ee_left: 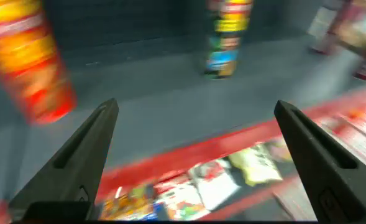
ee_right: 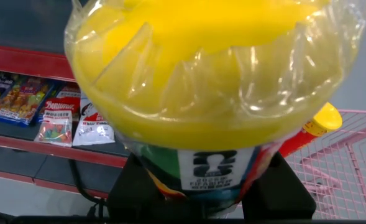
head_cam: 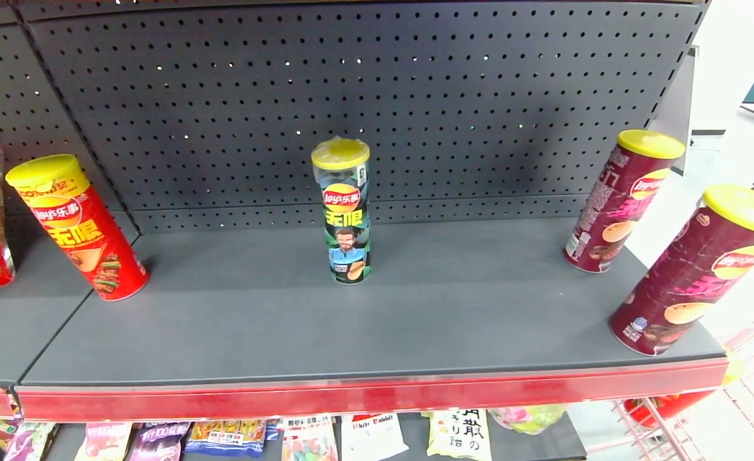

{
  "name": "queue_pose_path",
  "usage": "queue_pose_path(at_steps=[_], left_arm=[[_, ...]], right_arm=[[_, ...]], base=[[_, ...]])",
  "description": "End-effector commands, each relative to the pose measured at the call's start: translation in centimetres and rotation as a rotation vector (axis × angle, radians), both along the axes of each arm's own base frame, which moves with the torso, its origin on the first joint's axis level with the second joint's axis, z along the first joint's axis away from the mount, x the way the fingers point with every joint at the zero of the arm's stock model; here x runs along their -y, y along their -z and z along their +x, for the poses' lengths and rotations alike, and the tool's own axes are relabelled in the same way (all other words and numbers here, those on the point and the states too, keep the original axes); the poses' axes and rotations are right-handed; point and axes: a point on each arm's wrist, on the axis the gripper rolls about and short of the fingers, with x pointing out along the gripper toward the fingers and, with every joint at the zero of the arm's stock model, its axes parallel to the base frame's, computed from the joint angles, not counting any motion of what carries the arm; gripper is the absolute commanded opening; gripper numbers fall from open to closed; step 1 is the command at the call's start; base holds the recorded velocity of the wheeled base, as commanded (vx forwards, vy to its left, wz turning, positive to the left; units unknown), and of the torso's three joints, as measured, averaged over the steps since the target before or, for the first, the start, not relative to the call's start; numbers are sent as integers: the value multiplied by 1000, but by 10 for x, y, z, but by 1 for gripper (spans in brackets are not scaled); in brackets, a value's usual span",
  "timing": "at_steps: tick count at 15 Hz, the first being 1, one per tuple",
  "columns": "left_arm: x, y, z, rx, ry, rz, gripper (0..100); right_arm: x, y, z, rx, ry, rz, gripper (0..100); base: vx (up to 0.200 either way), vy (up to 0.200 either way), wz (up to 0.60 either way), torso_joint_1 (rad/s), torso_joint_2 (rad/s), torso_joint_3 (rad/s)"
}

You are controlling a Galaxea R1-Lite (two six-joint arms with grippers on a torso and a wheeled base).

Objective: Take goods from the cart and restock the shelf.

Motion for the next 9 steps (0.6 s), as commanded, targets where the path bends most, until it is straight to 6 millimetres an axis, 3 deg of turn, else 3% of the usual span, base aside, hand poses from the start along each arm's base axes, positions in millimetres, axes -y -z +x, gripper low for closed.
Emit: queue_pose_path(at_steps=[1, 3, 4, 5, 8, 9], left_arm=[[26, -26, 134, -147, 413, 74, 100], [45, -23, 187, -109, 518, 132, 100], [50, -23, 197, -109, 532, 136, 100], [69, -26, 224, -112, 592, 140, 100], [85, -20, 276, -84, 606, 195, 100], [86, -18, 281, -77, 609, 207, 100]], right_arm=[[0, -3, 1, 4, -3, 5, 0], [0, -4, 0, 8, -13, 27, 0], [0, -4, 0, 10, -12, 32, 0], [0, -5, 0, 14, -12, 35, 0], [0, -6, 0, 14, -10, 46, 0], [0, -6, 0, 14, -10, 47, 0]], base=[[0, 0, 0, 0, 0, 0], [0, 0, 0, 0, 0, 0], [0, 0, 0, 0, 0, 0], [0, 0, 0, 0, 0, 0], [0, 0, 0, 0, 0, 0], [0, 0, 0, 0, 0, 0]])
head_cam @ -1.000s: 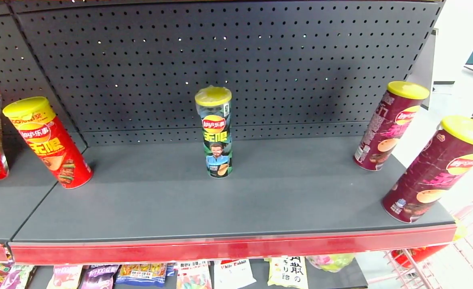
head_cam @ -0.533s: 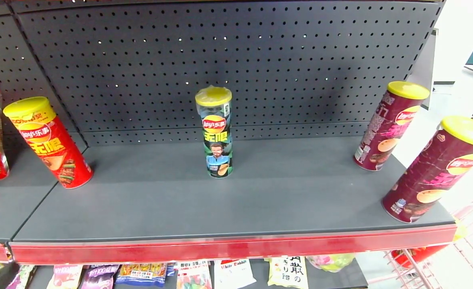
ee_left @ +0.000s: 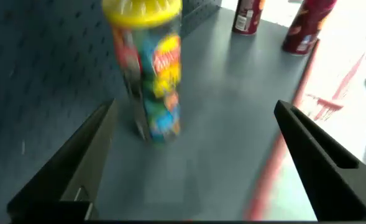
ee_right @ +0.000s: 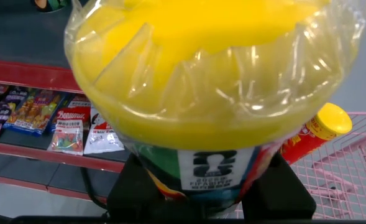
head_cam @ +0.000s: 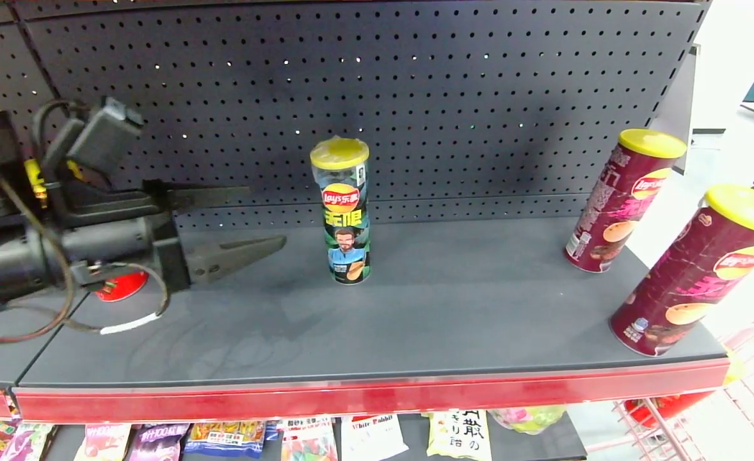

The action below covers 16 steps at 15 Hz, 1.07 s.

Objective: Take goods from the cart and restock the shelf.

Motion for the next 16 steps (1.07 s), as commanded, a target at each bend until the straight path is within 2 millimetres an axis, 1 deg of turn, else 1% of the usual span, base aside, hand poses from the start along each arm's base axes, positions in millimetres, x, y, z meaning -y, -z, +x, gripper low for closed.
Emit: queue_pose_path(at_steps=[1, 3, 4, 5, 9, 11, 16], left_arm=[[25, 30, 66, -19, 90, 55, 100], [31, 30, 86, -3, 102, 51, 100], [31, 30, 88, -2, 100, 51, 100], [30, 28, 101, 16, 88, 47, 100], [31, 24, 124, 49, 76, 40, 100], [33, 26, 132, 53, 105, 34, 100], [44, 30, 140, 53, 162, 25, 100]], right_arm=[[0, -1, 0, -1, 0, 3, 0], [0, -1, 0, -1, 0, 5, 0], [0, -2, 0, 0, 0, 5, 0], [0, -2, 1, -3, 1, 5, 0], [0, -2, 1, -6, 1, 4, 0], [0, -2, 2, -13, 3, 4, 0], [0, -3, 3, -17, 3, 3, 0]], base=[[0, 0, 0, 0, 0, 0], [0, 0, 0, 0, 0, 0], [0, 0, 0, 0, 0, 0], [0, 0, 0, 0, 0, 0], [0, 0, 0, 0, 0, 0], [0, 0, 0, 0, 0, 0], [0, 0, 0, 0, 0, 0]])
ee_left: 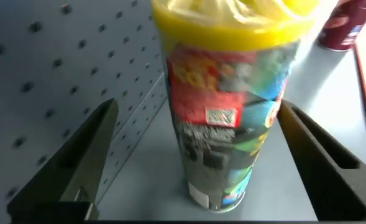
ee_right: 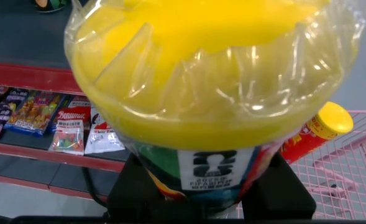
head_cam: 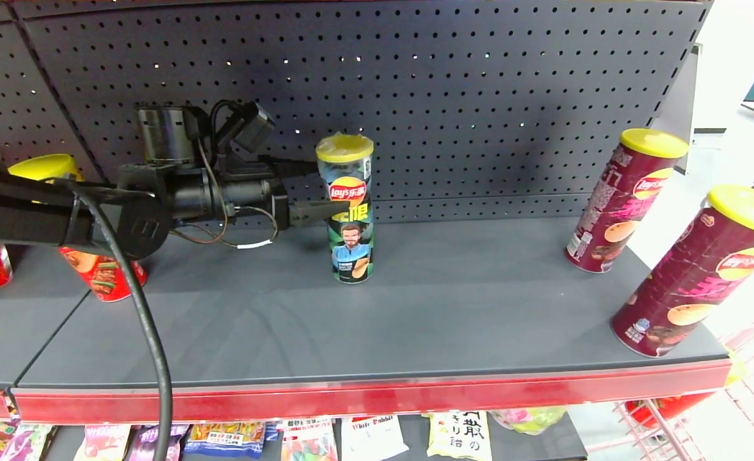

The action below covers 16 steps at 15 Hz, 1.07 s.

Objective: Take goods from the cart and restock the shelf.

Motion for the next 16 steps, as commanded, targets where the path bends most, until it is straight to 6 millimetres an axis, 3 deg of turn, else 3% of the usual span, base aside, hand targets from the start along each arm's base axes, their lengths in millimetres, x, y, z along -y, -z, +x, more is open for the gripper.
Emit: queue_pose_path(at_steps=[1, 11, 16], left_arm=[[8, 3, 6, 0, 24, -2, 100], [24, 1, 2, 0, 50, -8, 100], [45, 2, -5, -66, 54, -31, 100]], right_arm=[[0, 0, 1, -7, -1, 0, 0], [0, 0, 1, -8, -1, 0, 0], [0, 0, 1, -7, 2, 0, 0]], base=[[0, 0, 0, 0, 0, 0], [0, 0, 0, 0, 0, 0], [0, 0, 0, 0, 0, 0]])
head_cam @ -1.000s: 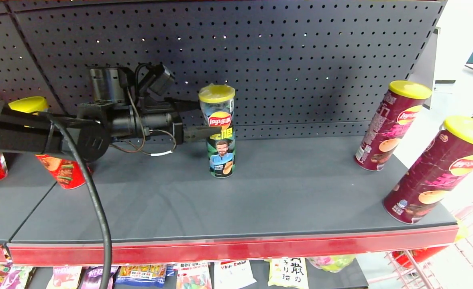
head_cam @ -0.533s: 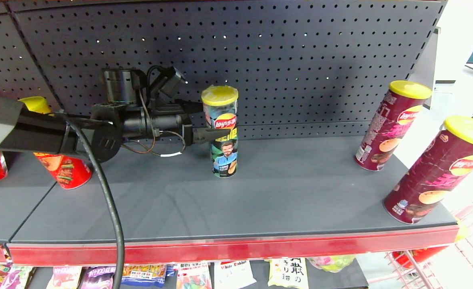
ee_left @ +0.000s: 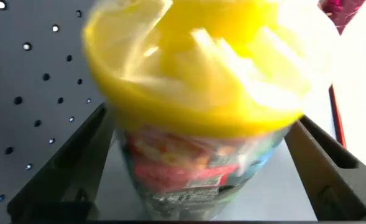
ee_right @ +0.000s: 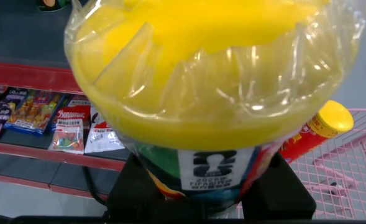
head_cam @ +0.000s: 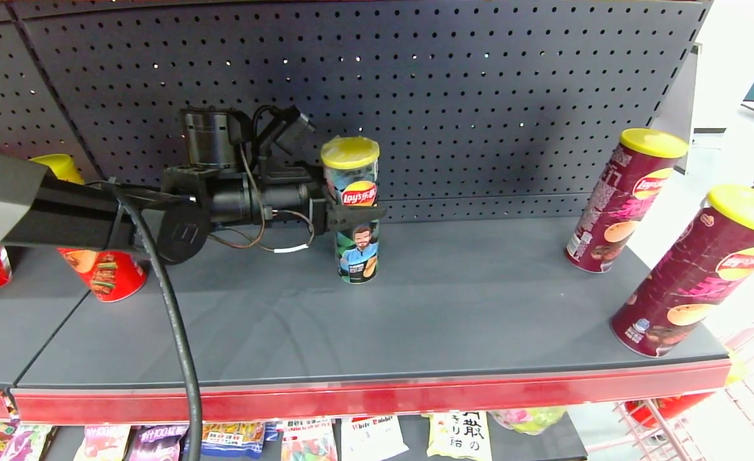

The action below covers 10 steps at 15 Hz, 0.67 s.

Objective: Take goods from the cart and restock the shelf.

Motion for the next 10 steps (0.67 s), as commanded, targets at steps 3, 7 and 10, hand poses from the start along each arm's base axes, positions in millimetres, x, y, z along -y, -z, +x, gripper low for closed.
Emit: queue_pose_path(at_steps=[3, 7, 10], left_arm=[[3, 4, 0, -8, 9, 2, 0], [5, 2, -5, -7, 73, -7, 0], [4, -8, -16, 1, 146, -22, 0]], right_arm=[[0, 0, 0, -1, 0, -1, 0], [0, 0, 0, -3, 4, 11, 0], [0, 0, 0, -3, 5, 20, 0]], base=[[0, 0, 0, 0, 0, 0], [0, 0, 0, 0, 0, 0], [0, 0, 0, 0, 0, 0]])
